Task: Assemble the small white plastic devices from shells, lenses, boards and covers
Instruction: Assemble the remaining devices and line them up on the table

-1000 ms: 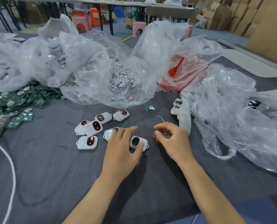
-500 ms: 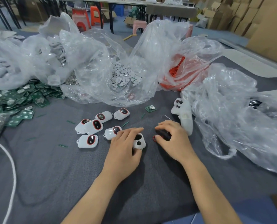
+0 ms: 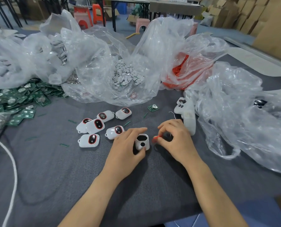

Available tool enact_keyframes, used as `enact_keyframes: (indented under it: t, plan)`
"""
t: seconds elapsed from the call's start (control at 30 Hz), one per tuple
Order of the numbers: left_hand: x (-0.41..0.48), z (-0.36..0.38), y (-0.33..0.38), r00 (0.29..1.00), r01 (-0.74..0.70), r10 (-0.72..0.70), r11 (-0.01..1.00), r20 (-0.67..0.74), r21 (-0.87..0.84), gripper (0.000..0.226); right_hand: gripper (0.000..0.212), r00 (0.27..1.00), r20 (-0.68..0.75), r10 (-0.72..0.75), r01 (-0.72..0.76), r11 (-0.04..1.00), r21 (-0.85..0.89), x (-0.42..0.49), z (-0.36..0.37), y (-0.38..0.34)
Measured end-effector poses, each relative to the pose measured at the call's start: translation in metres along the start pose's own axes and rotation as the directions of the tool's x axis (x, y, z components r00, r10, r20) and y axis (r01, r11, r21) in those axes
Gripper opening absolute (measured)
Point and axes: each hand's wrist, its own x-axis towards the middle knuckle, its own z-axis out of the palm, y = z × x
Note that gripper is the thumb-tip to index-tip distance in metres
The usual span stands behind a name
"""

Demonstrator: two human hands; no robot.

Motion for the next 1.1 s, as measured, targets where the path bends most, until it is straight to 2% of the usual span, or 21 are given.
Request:
enact_keyframes:
  t: [0.2,0.3,0.4,0.6,0.67,0.8,0.9,0.97,1.1]
  plan:
    - [0.001,0.001,-0.001,1.000,-0.019,0.019,1.000,-0.018,-0.015,0.045,0.019,0.978,-0.159,0.138,-0.130,0.990,0.061,0.002,-0.002,0.002]
    - [0.001,0.000,-0.001,1.000,-0.025,0.025,0.999,-0.007,-0.028,0.045,0.017,0.973,-0.193,0.127,-0.124,0.992,0.025,0.002,0.002,-0.002]
    - [0.001,-0.001,-0.001,0.999,-0.036,0.036,0.999,-0.001,-0.023,0.047,0.014,0.988,-0.134,0.077,-0.082,0.996,-0.035,0.000,0.006,-0.010]
    - [0.002,0.000,-0.002,0.999,-0.034,0.034,0.999,0.008,-0.028,0.047,0.010,0.989,0.115,-0.097,0.117,0.977,-0.179,-0.017,-0.002,-0.016]
    - [0.002,0.000,-0.003,0.999,-0.035,0.035,0.999,0.008,-0.028,0.046,0.018,0.990,0.130,-0.056,0.076,0.984,-0.159,-0.021,-0.009,-0.017]
    - [0.001,0.002,-0.004,0.999,-0.027,0.027,0.999,-0.025,-0.019,0.047,0.021,0.998,0.057,-0.015,0.020,0.997,-0.080,-0.023,-0.016,-0.020]
    - [0.001,0.002,-0.004,0.999,-0.010,0.009,1.000,-0.051,-0.018,0.046,0.025,0.997,0.016,0.082,-0.082,0.996,-0.036,-0.020,-0.013,-0.023]
    - [0.002,0.002,-0.004,0.998,0.011,-0.012,1.000,-0.069,-0.016,0.045,0.026,0.992,0.029,0.126,-0.124,0.991,-0.050,-0.020,-0.007,-0.024]
    - [0.000,0.003,-0.003,0.994,0.040,-0.038,0.999,-0.107,0.019,0.042,0.026,0.991,0.056,0.121,-0.111,0.983,-0.147,-0.019,0.003,-0.024]
